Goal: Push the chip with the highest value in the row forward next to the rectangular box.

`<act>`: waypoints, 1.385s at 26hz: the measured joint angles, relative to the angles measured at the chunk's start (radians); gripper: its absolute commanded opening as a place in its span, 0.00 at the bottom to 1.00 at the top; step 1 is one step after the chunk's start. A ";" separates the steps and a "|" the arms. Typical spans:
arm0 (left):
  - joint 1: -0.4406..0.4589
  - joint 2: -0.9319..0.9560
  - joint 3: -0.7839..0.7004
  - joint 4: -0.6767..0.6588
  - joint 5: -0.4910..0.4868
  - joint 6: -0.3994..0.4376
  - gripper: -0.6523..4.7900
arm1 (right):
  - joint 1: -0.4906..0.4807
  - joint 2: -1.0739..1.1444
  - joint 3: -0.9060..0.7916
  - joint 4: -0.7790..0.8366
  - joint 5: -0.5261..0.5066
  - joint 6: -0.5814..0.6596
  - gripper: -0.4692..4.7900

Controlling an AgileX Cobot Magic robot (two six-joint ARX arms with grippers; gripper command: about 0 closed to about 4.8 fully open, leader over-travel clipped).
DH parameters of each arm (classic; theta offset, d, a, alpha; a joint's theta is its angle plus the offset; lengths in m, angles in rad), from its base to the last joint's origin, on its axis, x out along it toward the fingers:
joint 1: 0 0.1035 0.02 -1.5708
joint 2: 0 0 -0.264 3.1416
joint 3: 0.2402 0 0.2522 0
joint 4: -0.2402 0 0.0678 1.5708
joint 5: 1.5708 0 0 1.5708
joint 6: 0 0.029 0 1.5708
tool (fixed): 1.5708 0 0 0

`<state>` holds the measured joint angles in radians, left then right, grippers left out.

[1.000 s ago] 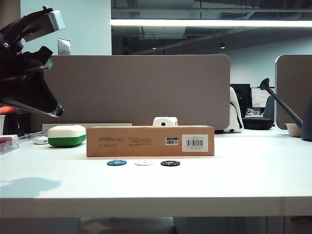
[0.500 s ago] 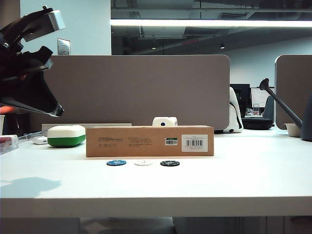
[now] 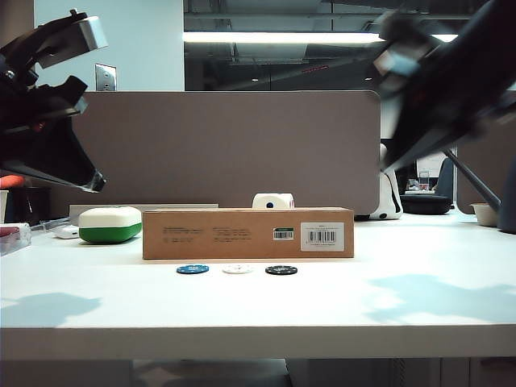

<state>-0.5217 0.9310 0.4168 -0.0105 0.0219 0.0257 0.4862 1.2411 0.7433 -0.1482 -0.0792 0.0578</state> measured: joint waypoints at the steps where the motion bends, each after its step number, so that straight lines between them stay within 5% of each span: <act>1: 0.000 0.000 0.000 0.000 0.000 0.000 0.11 | 0.014 0.057 0.018 0.013 0.000 -0.005 0.07; 13: -0.001 0.000 0.000 0.000 -0.002 0.000 0.11 | 0.070 0.420 0.182 0.014 -0.128 -0.006 0.07; 36: -0.001 0.000 0.000 -0.001 -0.003 0.000 0.11 | 0.085 0.512 0.192 0.177 -0.161 0.023 0.07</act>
<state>-0.5228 0.9314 0.4168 -0.0113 0.0193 0.0257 0.5713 1.7531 0.9356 0.0284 -0.2398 0.0811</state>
